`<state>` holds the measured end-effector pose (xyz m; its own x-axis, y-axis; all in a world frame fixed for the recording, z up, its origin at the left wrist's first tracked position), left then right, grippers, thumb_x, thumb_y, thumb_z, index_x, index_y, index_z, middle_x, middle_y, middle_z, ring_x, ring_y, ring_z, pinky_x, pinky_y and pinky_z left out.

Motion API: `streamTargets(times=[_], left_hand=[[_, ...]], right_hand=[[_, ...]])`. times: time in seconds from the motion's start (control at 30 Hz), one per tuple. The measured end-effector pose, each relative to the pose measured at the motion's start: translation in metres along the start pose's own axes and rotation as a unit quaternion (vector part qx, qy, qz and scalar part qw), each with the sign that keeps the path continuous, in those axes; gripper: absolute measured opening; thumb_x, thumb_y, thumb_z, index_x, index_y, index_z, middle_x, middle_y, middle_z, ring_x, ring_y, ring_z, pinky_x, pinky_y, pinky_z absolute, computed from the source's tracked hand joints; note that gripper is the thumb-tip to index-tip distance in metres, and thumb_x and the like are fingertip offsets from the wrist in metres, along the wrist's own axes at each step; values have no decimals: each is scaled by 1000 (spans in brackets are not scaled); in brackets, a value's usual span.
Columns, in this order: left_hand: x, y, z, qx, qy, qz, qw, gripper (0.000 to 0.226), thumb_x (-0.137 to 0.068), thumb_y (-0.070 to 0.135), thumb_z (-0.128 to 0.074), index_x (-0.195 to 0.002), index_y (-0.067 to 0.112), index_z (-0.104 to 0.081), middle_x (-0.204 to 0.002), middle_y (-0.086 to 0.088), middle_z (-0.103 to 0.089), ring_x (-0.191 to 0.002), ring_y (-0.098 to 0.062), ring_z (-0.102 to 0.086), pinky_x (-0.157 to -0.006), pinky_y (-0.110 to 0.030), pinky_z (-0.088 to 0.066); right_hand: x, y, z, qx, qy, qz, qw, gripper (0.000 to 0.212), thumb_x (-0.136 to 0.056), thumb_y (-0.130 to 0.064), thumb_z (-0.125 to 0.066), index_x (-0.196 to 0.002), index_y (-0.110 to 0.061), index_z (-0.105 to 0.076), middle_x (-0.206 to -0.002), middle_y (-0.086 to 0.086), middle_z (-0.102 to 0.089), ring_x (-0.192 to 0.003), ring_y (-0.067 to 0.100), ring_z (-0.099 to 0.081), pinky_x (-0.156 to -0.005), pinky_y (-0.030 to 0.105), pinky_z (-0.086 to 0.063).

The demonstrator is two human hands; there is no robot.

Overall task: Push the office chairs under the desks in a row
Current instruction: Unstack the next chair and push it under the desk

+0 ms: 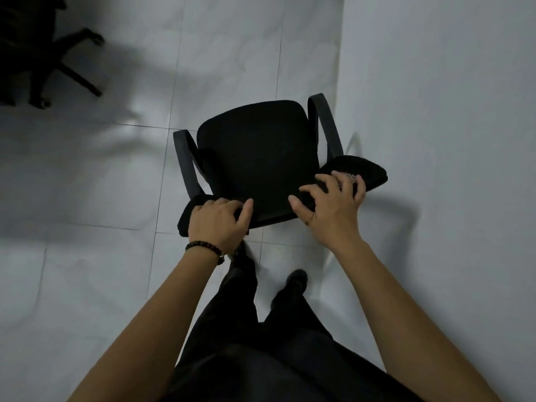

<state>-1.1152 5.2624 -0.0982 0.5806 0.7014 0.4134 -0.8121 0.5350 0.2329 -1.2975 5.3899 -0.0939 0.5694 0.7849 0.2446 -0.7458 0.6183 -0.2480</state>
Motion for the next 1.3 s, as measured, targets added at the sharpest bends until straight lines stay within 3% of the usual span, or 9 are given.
streamTargets(times=[0.13,0.23,0.33,0.4,0.47,0.77,1.0,1.13,1.3], left_hand=[[-44,-18,31,7,44,31,999,58,-95,53,-26,-54,21,-51,-51,6,-51,-49,-13,-47,-52,-27,-35],[-92,-38,61,2,71,44,997,57,-95,51,-29,-51,20,-48,-49,4,-52,-47,-13,-46,-48,-26,-31],[-148,-49,87,-5,76,39,996,58,-94,52,-27,-51,20,-50,-50,3,-53,-46,-14,-48,-48,-26,-40],[-190,-49,107,-13,76,21,997,60,-93,53,-26,-53,18,-53,-48,2,-52,-46,-15,-48,-47,-26,-37],[-232,-46,127,-17,69,0,997,61,-93,54,-24,-55,17,-54,-48,1,-51,-45,-16,-46,-46,-25,-32],[-391,-42,195,-11,60,-2,998,57,-94,52,-22,-60,17,-52,-53,-2,-52,-49,-18,-48,-51,-27,-35],[-503,-45,248,5,80,58,995,57,-94,50,-23,-58,16,-52,-52,-1,-51,-48,-19,-49,-51,-27,-40],[-568,-47,283,30,93,110,989,57,-94,50,-23,-57,17,-51,-52,-1,-53,-49,-19,-51,-55,-29,-47],[-634,-60,318,51,109,172,978,55,-94,49,-25,-57,17,-51,-52,-1,-54,-48,-18,-51,-52,-27,-42]], right_hand=[[-61,-25,5,12,9,26,1000,52,-92,-67,-30,-105,-34,-69,-130,0,-55,-134,25,-32,-115,54,-5],[-113,-50,12,13,38,35,999,51,-93,-65,-31,-96,-34,-70,-125,-1,-59,-131,25,-36,-115,55,-8],[-165,-63,21,6,79,29,996,49,-93,-62,-34,-91,-31,-71,-121,0,-61,-128,25,-39,-114,54,-10],[-202,-68,29,3,86,15,996,50,-93,-61,-33,-91,-29,-72,-120,1,-61,-127,26,-39,-114,54,-9],[-242,-72,40,1,80,2,997,52,-93,-62,-31,-93,-29,-72,-121,1,-61,-127,26,-38,-114,54,-8],[-422,-85,80,27,52,11,998,51,-93,-62,-29,-96,-31,-69,-120,0,-58,-127,27,-36,-114,53,-6],[-568,-103,111,17,77,72,994,49,-93,-61,-34,-90,-28,-71,-112,-1,-60,-124,26,-39,-115,52,-9],[-662,-121,134,23,42,117,992,50,-93,-63,-32,-91,-30,-70,-114,-1,-60,-125,25,-37,-115,51,-8],[-760,-154,153,49,-7,177,983,57,-90,-66,-26,-97,-31,-70,-117,1,-59,-126,27,-37,-115,52,-5]])
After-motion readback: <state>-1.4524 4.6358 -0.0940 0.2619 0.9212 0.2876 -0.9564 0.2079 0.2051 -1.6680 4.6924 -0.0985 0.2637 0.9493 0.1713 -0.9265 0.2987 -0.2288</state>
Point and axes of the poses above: each hand's wrist, its own x-axis away from the middle knuckle, its own z-axis out of the back of the hand, y = z × x, the point moved 7 cm from there along -x, towards the middle knuckle
